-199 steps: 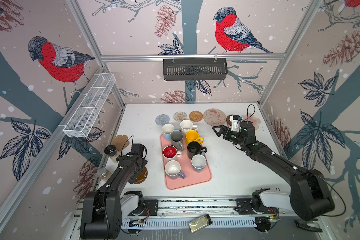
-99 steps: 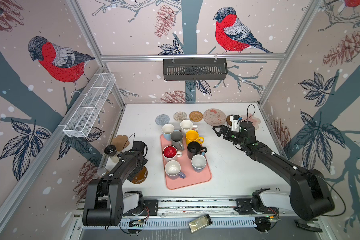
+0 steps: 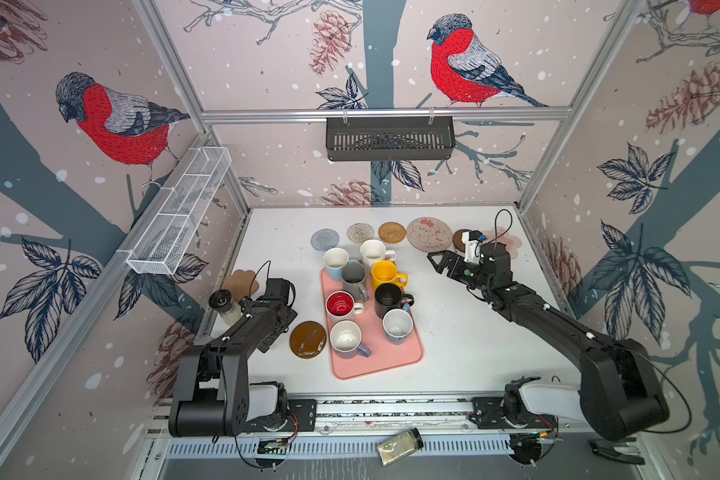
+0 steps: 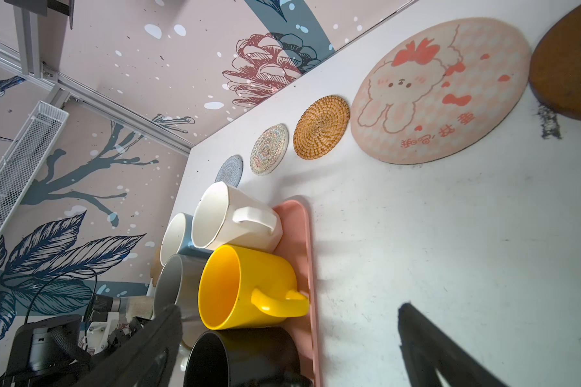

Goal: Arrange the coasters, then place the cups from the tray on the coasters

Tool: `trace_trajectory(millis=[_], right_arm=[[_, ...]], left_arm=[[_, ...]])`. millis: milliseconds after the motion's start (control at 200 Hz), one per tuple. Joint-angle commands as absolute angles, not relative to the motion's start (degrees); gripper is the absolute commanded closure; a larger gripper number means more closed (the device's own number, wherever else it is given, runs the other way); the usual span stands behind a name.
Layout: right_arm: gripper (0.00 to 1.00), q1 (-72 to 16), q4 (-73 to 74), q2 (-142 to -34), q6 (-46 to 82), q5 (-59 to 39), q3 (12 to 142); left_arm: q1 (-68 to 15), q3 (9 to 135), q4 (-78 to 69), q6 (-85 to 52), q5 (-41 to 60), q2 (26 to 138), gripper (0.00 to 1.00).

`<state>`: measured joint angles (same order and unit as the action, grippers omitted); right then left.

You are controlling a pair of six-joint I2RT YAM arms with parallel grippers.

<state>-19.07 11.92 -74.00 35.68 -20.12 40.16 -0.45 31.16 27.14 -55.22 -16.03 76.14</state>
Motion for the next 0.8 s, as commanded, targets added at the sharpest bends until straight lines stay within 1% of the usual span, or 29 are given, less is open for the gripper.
trace_trajectory(millis=[0,110,290,385,465,555,620,635,795], right_arm=[[0.0,-19.2,13.7,-74.3,35.1,-20.5,40.2],[0.0,-19.2,13.6,-74.7,35.1,-20.8,40.4],[0.0,-19.2,13.5,-75.0,35.1,-20.7,40.6],[0.0,-19.2,13.5,-75.0,35.1,-20.7,40.7],[0.0,-19.3,13.4,-74.9,35.1,-20.8,40.7],[0.0,-19.4,13.3,-75.1,35.0,-20.9,40.8],[0.0,-19.5,13.1,-75.4,35.0,-20.9,41.1],[0.0,-19.4,13.1,-75.5,35.0,-21.0,41.2],[0.0,-19.7,12.4,-75.8,34.7,-20.9,41.6]], left_arm=[[-0.4,31.9,29.4,-55.6,-0.3,76.8,0.05],[-0.4,33.6,33.0,-54.5,-0.6,74.0,0.06],[-1.8,32.6,37.1,-54.5,1.4,65.2,0.2],[-2.7,30.4,38.6,-55.8,2.5,60.3,0.38],[-3.8,30.4,41.7,-55.5,0.4,57.6,0.53],[-6.3,31.2,44.7,-54.6,-1.6,56.4,0.76],[-8.6,31.9,46.1,-54.9,-2.1,57.0,0.96],[-9.1,32.0,46.4,-55.0,-2.2,57.1,0.99],[-13.1,33.1,49.4,-56.6,-2.4,57.3,1.0]])
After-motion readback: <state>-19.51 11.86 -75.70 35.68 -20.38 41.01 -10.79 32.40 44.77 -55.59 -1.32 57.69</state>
